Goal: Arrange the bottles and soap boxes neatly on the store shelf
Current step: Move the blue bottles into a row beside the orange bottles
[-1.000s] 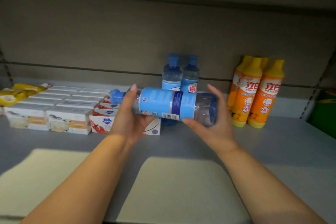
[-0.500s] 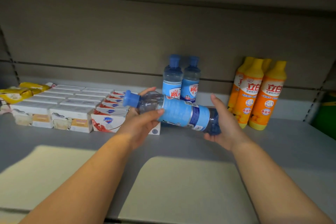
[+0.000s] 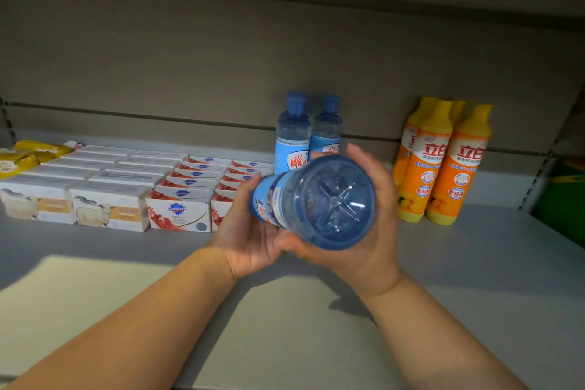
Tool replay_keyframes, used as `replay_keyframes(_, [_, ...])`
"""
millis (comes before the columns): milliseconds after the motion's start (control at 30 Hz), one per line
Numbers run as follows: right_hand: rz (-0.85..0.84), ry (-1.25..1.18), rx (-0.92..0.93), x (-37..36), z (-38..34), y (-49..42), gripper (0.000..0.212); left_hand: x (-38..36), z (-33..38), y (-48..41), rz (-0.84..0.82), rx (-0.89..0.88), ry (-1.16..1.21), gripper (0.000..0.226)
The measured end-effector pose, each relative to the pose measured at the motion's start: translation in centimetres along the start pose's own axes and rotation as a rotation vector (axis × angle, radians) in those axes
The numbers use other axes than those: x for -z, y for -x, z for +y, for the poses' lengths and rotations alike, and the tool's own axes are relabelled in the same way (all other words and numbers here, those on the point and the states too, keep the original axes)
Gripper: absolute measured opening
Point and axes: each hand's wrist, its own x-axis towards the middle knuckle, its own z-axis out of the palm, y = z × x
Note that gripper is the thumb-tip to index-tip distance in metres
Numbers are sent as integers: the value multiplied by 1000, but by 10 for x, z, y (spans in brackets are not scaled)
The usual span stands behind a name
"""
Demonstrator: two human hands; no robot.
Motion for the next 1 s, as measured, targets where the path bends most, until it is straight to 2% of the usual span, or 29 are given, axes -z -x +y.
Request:
replay_keyframes(100, [13, -57, -20, 2, 5, 3, 76, 1, -4, -3, -7, 33, -29, 74])
replay_keyframes(233, [270, -65, -154, 10, 21, 0, 81, 3, 4, -4, -27, -108, -106, 77])
replay_keyframes(333, [545, -348, -417, 15, 36, -8, 81, 3, 6, -1, 7, -160, -256, 76])
replay_keyframes(400, [648, -516, -664, 22, 49, -9, 74, 2, 0, -2, 74, -243, -405, 56])
replay_keyframes(500, [585, -620, -989, 35, 66, -4, 66, -2, -11, -6, 330, -455, -834, 44])
replay_keyframes(567, [519, -621, -1204, 39, 77, 2, 47, -4, -16, -5, 463, -626, -1113, 55])
replay_keyframes(633, [512, -660, -1367, 39, 86, 10, 45, -7, -21, -1, 342, -729, -1227, 75])
replay_keyframes(700, [486, -742, -1435, 33, 94, 17, 57, -11, -24, 2, 203, -768, -1256, 80])
replay_keyframes(767, [426, -871, -1413, 27, 94, 18, 66, -20, -24, 3, 173, -793, -1237, 80])
replay_keyframes(867, [315, -926, -1346, 20, 91, 17, 56, -50, -16, -5, 222, -841, -1104, 79])
replay_keyframes(1000, [156, -997, -1385, 9, 81, 19, 48, -94, 6, -26, 294, -893, -940, 62])
